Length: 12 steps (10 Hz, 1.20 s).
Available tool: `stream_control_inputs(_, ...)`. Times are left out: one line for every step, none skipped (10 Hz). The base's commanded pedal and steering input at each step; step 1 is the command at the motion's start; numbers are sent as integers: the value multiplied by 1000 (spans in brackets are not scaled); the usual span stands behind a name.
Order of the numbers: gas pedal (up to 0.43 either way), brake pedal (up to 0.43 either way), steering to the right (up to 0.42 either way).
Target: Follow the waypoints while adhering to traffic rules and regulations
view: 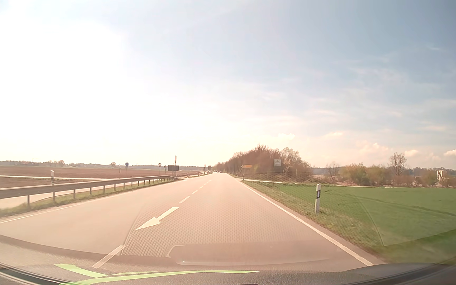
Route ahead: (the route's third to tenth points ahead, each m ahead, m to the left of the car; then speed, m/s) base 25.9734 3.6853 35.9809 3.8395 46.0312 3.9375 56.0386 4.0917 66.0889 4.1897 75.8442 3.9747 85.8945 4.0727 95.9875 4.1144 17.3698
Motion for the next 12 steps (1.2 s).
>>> stream_control_inputs(138,0,-1)
stream_control_inputs(138,0,-1)
stream_control_inputs(138,0,-1)
stream_control_inputs(138,0,-1)
stream_control_inputs(138,0,-1)
stream_control_inputs(138,0,-2)
stream_control_inputs(138,0,-1)
stream_control_inputs(138,0,-1)
stream_control_inputs(138,0,-1)
stream_control_inputs(138,0,-1)
stream_control_inputs(138,0,-1)
stream_control_inputs(138,0,0)
